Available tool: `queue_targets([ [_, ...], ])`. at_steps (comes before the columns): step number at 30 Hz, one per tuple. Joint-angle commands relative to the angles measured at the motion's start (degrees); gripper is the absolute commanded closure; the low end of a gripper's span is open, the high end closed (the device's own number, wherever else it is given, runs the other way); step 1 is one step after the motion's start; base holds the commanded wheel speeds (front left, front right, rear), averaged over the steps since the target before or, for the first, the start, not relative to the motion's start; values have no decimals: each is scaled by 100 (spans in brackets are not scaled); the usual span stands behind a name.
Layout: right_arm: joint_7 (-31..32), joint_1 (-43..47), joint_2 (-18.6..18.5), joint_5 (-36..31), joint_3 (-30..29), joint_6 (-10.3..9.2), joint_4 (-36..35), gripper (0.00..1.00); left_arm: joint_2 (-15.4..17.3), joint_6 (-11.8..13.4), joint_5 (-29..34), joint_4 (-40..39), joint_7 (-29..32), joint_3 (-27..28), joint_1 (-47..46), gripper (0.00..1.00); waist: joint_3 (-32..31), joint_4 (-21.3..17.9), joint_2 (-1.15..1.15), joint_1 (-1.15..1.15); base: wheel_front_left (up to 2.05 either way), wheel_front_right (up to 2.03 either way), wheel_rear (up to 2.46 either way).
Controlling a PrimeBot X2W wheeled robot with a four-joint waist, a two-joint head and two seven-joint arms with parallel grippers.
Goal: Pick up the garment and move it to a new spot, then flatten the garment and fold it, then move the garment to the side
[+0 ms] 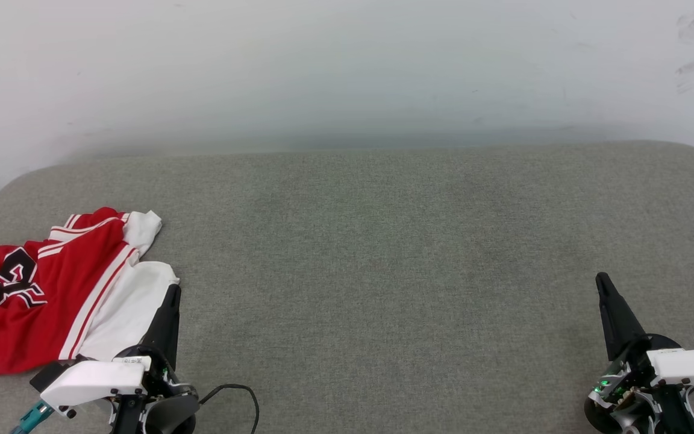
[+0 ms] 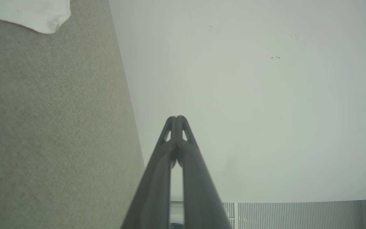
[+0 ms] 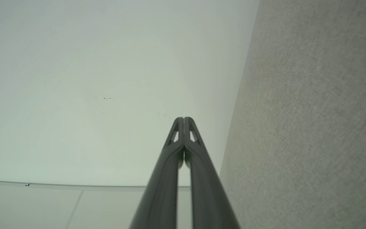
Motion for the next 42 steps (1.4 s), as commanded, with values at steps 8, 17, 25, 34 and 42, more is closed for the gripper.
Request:
queue_targets([
  [8, 8, -69, 23, -26, 1, -2, 2, 100, 9, -22, 0, -6, 14, 22, -38, 100, 0, 0, 0, 0, 0, 0, 0],
  [17, 7, -69, 23, -26, 2, -2, 2, 100, 9, -22, 0, -6, 14, 22, -38, 100, 0, 0, 0, 0, 0, 0, 0],
  [25, 7, -69, 23, -26, 2, -2, 2, 100, 9, -22, 0, -6, 13, 22, -38, 100, 0, 0, 0, 0, 0, 0, 0],
  [34, -2, 40, 2, 2, 3, 0, 58, 0, -8, 2, 0, 60, -3, -12, 30, 0, 0, 0, 0, 0, 0, 0, 0],
  [42, -156, 195, 5, -64, 24, -1, 95, 0, -14, 5, 64, -1, -164, -62, 169, 0, 5, 0, 0, 0, 0, 0, 0],
])
